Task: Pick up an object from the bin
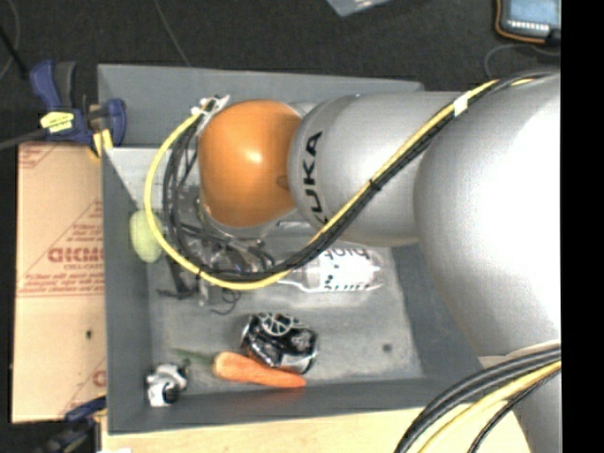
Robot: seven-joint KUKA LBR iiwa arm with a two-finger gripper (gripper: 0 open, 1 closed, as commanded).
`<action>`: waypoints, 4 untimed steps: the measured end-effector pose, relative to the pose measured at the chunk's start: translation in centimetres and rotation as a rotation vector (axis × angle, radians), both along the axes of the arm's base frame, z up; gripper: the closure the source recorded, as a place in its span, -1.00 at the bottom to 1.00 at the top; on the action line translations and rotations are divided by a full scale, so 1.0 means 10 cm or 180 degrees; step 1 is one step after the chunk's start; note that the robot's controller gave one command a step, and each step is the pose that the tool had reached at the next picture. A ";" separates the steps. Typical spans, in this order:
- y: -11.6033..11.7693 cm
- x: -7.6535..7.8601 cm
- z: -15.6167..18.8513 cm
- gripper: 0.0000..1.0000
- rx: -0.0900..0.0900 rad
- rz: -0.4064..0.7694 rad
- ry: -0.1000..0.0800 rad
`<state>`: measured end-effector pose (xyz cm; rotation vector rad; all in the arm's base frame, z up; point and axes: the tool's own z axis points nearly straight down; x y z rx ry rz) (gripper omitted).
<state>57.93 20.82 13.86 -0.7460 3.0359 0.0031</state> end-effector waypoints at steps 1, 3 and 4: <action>-0.05 0.07 0.56 1.00 0.0003 0.0042 -0.0013; -0.19 0.08 0.45 1.00 -0.0008 -0.0015 0.0034; -0.18 0.09 0.64 1.00 -0.0003 -0.0023 0.0013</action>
Offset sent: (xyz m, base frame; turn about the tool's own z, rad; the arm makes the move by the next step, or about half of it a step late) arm 0.0300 -0.0345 -0.0686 -0.0051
